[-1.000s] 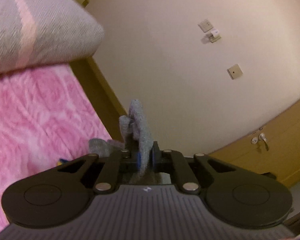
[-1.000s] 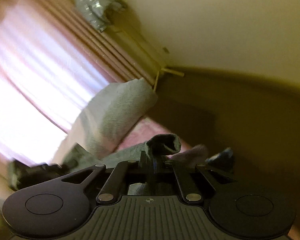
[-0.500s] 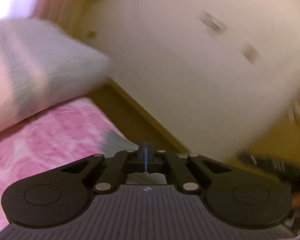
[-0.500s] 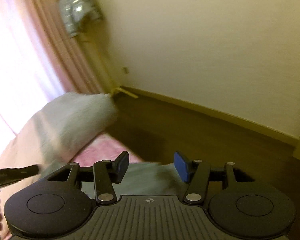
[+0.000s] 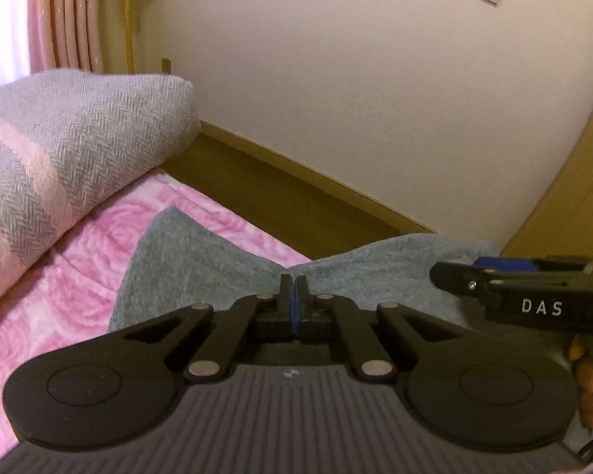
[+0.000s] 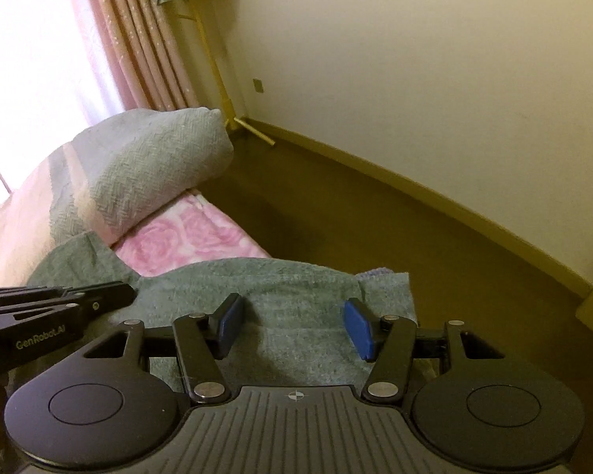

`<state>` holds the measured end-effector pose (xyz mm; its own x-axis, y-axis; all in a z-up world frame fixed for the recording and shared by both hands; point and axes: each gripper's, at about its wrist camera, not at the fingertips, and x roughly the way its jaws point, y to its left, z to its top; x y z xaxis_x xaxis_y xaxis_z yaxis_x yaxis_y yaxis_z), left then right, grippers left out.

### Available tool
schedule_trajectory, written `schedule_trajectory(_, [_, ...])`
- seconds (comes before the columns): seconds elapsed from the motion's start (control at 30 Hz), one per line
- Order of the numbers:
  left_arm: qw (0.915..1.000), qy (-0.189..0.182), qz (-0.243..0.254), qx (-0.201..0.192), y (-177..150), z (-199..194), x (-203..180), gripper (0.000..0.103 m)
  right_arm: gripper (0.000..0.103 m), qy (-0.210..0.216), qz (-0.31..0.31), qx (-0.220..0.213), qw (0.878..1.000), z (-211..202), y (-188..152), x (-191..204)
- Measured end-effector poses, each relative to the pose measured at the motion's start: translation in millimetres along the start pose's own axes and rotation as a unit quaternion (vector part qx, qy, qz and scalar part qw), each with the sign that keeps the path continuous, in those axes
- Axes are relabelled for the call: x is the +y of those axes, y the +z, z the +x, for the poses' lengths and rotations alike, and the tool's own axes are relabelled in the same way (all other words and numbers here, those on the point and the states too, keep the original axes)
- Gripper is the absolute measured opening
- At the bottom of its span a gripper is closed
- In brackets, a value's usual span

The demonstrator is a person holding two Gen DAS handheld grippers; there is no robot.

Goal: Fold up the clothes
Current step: 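Lower the T-shirt onto the stack and open both tools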

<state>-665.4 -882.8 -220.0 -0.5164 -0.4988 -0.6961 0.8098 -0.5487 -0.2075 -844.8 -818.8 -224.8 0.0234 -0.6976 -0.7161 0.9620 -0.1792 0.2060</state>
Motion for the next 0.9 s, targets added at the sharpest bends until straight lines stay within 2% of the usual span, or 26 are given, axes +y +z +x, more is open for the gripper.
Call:
schedule_trajectory(0.1, [0.9991,-0.002,-0.039,-0.013,4.6,-29.3,10.8,0.002,0.055,-0.003,0.008,-0.012,1.000,-25.9,4.4,-3.1])
schedule_trajectory(0.2, [0.9983,0.005,-0.049,-0.031,-1.2,-58.5,14.1,0.003,0.054,-0.007,0.017,-0.026,1.000,-52.4,8.8,-6.1])
schedule_trajectory(0.3, [0.9974,0.006,-0.055,-0.046,-9.5,-84.1,13.8,0.003,0.054,0.012,0.006,-0.039,0.999,-86.9,2.5,-1.9])
schedule_trajectory(0.4, [0.9982,0.036,-0.048,0.003,-24.8,-68.9,15.0,0.004,0.054,0.010,-0.024,-0.028,0.999,-92.0,-14.4,9.2])
schedule_trajectory(0.43, [0.9974,0.049,-0.047,0.024,-30.3,-61.7,16.1,0.004,0.054,0.002,-0.035,-0.008,0.999,-87.0,-22.4,10.8])
schedule_trajectory(0.5, [0.9961,0.058,-0.059,0.032,-35.7,-62.3,18.6,0.004,0.054,-0.021,-0.039,0.037,0.998,-72.8,-37.9,9.9])
schedule_trajectory(0.73, [0.9946,0.069,-0.062,0.047,-47.1,-89.9,-0.4,0.005,0.054,-0.025,-0.028,0.010,0.999,-104.4,-39.2,11.7])
schedule_trajectory(0.87, [0.9936,0.075,-0.064,0.055,-53.5,-105.9,-11.5,0.013,0.054,-0.023,-0.034,0.012,0.999,-109.1,-48.3,24.6])
schedule_trajectory(0.9, [0.9913,0.082,-0.067,0.078,-58.9,-101.1,-12.3,0.013,0.054,-0.022,-0.035,0.013,0.999,-110.3,-50.6,27.8])
